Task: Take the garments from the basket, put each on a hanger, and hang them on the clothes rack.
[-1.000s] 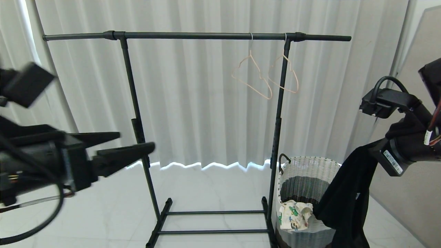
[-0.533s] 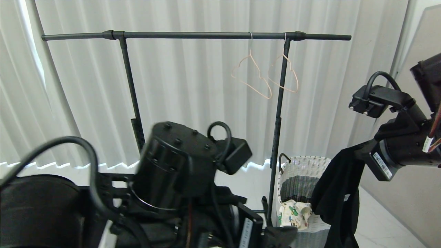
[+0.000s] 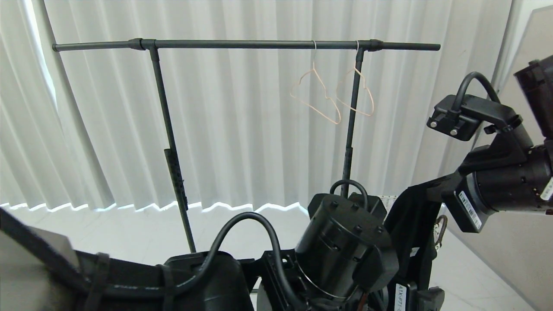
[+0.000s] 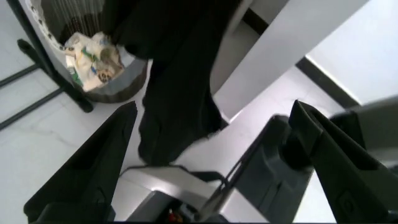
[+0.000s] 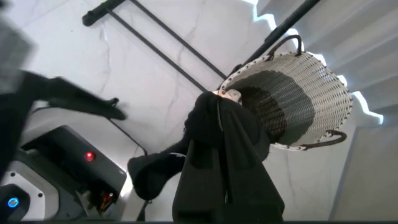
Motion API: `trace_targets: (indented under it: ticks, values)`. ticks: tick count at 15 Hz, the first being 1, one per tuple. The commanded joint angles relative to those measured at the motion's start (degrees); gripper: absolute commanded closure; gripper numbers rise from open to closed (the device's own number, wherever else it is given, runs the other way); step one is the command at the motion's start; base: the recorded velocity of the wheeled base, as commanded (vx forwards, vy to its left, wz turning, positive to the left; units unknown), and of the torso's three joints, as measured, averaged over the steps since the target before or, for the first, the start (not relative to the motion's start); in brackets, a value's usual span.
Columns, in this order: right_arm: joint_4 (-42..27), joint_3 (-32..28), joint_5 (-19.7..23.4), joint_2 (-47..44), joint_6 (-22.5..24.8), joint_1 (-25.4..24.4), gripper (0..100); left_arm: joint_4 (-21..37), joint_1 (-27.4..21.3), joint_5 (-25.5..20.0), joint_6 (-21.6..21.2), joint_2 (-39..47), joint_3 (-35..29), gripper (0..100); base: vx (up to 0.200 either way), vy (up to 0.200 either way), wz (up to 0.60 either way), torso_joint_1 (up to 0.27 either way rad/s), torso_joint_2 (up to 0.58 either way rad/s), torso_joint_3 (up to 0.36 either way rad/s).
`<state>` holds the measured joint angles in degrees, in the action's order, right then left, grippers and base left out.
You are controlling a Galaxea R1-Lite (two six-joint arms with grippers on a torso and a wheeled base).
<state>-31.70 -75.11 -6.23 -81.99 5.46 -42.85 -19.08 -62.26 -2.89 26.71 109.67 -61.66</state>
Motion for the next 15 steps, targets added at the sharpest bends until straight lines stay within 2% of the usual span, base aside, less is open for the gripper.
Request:
trace_targets:
  ticks: [1, 5, 9, 12, 15]
  values:
    - [0.05, -0.30, -0.01, 0.52, -0.01, -0.83, 100, -0.35, 1.96, 0.08, -0.08, 4.24, -2.59, 0, 0.000, 0.000, 0.00, 0.000, 0.00, 0.000]
    - [-0.12, -1.45, -0.01, 0.61, -0.01, -2.77, 100, -0.43, 5.92, 2.45, 0.01, 8.28, -3.20, 0, 0.000, 0.000, 0.00, 0.000, 0.00, 0.000]
    - [-0.12, -1.45, -0.01, 1.31, -0.01, -3.56, 100, -0.43, 5.22, 3.86, -0.08, 11.10, -4.08, 0, 0.000, 0.000, 0.00, 0.000, 0.00, 0.000]
    - [-0.12, -1.45, -0.01, 1.40, -0.01, -3.56, 100, -0.35, 5.48, 7.72, -2.36, 11.36, -2.06, 0, 0.000, 0.000, 0.00, 0.000, 0.00, 0.000]
    - [-0.03, -1.36, -0.01, 1.40, -0.01, -3.29, 100, -0.35, 5.22, 8.07, -5.26, 8.02, 2.16, 0, 0.000, 0.000, 0.00, 0.000, 0.00, 0.000]
